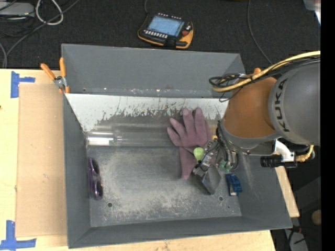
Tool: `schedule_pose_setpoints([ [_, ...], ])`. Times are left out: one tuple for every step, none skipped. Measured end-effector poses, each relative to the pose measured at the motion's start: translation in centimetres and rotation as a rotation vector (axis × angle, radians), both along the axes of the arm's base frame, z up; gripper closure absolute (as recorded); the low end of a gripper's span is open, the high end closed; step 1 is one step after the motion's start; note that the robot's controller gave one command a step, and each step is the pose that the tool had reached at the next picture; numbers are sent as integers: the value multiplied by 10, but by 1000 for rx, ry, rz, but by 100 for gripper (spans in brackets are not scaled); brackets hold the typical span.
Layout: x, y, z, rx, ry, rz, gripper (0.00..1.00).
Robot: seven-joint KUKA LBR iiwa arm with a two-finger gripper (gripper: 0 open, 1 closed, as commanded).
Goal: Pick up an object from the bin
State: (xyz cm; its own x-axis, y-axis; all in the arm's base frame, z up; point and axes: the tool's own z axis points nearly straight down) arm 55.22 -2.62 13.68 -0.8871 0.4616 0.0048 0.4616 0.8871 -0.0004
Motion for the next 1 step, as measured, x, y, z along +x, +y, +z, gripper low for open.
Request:
schedule_pose_setpoints([
  [1,0,20,0,-4,1,100],
])
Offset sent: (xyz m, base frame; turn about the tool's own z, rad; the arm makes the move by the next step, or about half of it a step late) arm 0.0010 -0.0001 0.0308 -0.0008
